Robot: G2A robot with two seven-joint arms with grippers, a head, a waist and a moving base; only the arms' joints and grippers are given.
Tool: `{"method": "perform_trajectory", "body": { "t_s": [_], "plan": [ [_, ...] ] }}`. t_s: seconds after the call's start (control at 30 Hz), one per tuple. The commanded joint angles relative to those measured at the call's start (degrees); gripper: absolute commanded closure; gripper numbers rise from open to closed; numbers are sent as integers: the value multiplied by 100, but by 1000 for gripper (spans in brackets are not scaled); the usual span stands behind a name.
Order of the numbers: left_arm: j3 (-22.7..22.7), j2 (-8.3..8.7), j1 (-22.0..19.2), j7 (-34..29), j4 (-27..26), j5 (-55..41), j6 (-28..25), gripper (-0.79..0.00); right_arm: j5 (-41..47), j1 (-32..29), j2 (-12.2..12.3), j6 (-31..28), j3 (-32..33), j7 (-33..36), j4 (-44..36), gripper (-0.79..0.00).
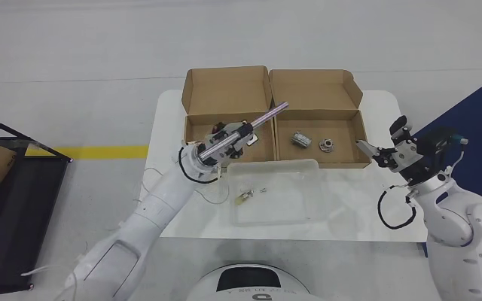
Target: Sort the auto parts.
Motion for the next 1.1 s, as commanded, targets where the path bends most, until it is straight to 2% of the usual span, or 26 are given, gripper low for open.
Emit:
{"method": "perform_trajectory", "body": {
  "t_s": [0.0, 0.03, 0.17, 0.23, 0.3, 0.4, 0.53, 0.7, 0.87, 0.9, 0.97, 1.07],
  "plan": [
    [-47, 5, -35, 25, 52, 310, -442, 0, 0, 0, 0, 0, 0, 0, 0, -785],
    [-74, 7, -38, 29, 57, 419, -633, 0, 0, 0, 0, 0, 0, 0, 0, -785],
    [-239, 68, -111, 216, -62, 1574, -2202, 0, 0, 0, 0, 0, 0, 0, 0, -785],
    [-300, 90, -68, 353, -206, 2018, -2815, 0, 0, 0, 0, 0, 0, 0, 0, -785],
    [-374, 110, -14, 494, -372, 2345, -3278, 0, 0, 0, 0, 0, 0, 0, 0, -785],
    [-447, 150, 100, 864, -685, 2966, -3648, 0, 0, 0, 0, 0, 0, 0, 0, -785],
    [-503, 210, 224, 1130, -827, 3702, -3910, 0, 0, 0, 0, 0, 0, 0, 0, -785],
    [-581, 264, 247, 1319, -823, 4179, -3890, 0, 0, 0, 0, 0, 0, 0, 0, -785],
    [-568, 317, 183, 1738, -867, 5166, -3982, 0, 74, 1, 0, -99, -78, 23, -19, -785],
    [-551, 321, 190, 1806, -892, 5285, -3974, 0, 193, 59, 5, -221, -180, 126, 20, -785],
    [-517, 329, 198, 1917, -936, 5499, -3962, 0, 163, 312, 19, -55, -365, 476, 108, -785],
    [-462, 334, 217, 2054, -969, 5729, -3978, 0, 625, 719, 36, -229, -835, 1017, 267, -785]
  ]
}}
